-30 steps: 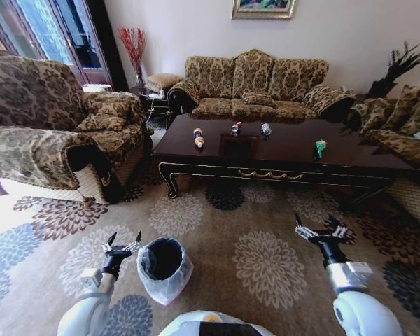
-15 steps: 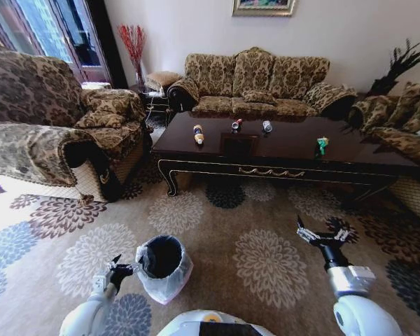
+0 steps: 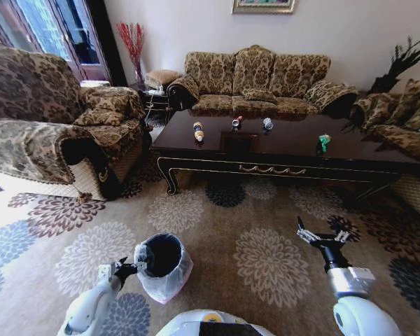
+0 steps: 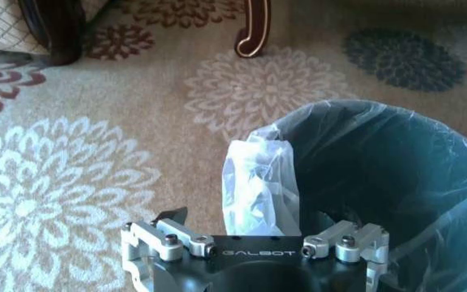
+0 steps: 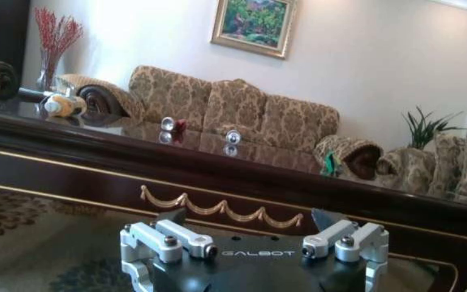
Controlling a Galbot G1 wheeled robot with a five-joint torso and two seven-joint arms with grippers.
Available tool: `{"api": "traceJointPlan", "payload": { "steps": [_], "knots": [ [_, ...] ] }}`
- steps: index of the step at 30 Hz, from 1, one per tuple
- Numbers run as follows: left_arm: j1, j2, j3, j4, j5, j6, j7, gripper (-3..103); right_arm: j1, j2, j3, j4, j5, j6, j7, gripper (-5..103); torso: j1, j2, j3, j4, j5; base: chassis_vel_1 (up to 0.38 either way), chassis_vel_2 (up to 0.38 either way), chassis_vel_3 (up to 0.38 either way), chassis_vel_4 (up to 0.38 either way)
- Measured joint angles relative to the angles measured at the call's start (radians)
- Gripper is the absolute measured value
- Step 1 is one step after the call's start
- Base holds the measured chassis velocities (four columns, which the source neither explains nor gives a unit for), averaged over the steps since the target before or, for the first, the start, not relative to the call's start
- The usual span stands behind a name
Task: Move to the front of the table and place the trash on the table into the trash bin.
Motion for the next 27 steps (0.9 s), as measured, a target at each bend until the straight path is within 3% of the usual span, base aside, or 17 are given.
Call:
{"api": "traceJointPlan", "payload": {
  "steps": [4, 9, 14, 16, 17, 19, 23, 27],
  "knots": [
    [-0.03, 0.013, 0.009, 0.022, 0.0, 0.031, -0.014, 100, -0.002, 0.0, 0.001, -0.006, 0.0, 0.003, 0.0, 100, 0.0, 0.001, 0.001, -0.0001, 0.0, 0.0, 0.0, 0.0, 0.0],
    [-0.042, 0.015, 0.014, 0.055, 0.005, 0.029, -0.013, 102, 0.001, -0.005, -0.002, -0.017, 0.0, 0.007, 0.0, 100, 0.001, 0.003, 0.002, 0.0001, 0.0, 0.0, 0.0, 0.0, 0.0],
    [-0.063, 0.013, 0.026, 0.113, 0.023, -0.01, -0.006, 88, -0.004, -0.007, 0.005, -0.024, 0.006, 0.016, 0.0, 100, 0.002, 0.006, 0.003, -0.0002, 0.0008, 0.0, 0.0, 0.0, 0.0],
    [-0.064, 0.013, 0.026, 0.116, 0.024, -0.013, -0.006, 88, -0.004, -0.008, 0.006, -0.024, 0.008, 0.016, 0.0, 100, 0.002, 0.006, 0.003, 0.0, 0.0008, 0.0, 0.0, 0.0, 0.0],
    [-0.066, 0.011, 0.028, 0.122, 0.033, -0.022, -0.006, 80, -0.004, -0.011, 0.008, -0.025, 0.011, 0.016, 0.0, 100, 0.002, 0.007, 0.004, 0.0, 0.0011, 0.0, 0.0, 0.0, 0.0],
    [-0.066, 0.01, 0.029, 0.123, 0.036, -0.026, -0.006, 80, -0.004, -0.012, 0.008, -0.026, 0.011, 0.017, 0.001, 100, 0.002, 0.007, 0.004, 0.0, 0.0011, 0.0, 0.0, 0.0, 0.0],
    [-0.066, 0.006, 0.034, 0.123, 0.047, -0.037, -0.006, 64, -0.001, -0.012, 0.007, -0.028, 0.012, 0.018, 0.002, 100, 0.003, 0.008, 0.005, 0.0, 0.0005, 0.0, 0.0, 0.0, 0.0],
    [-0.06, 0.004, 0.035, 0.122, 0.054, -0.048, -0.007, 56, 0.001, -0.012, 0.005, -0.033, 0.012, 0.023, 0.002, 100, 0.003, 0.009, 0.006, -0.0001, 0.0, 0.0, 0.0, 0.0, 0.0]
  ]
}}
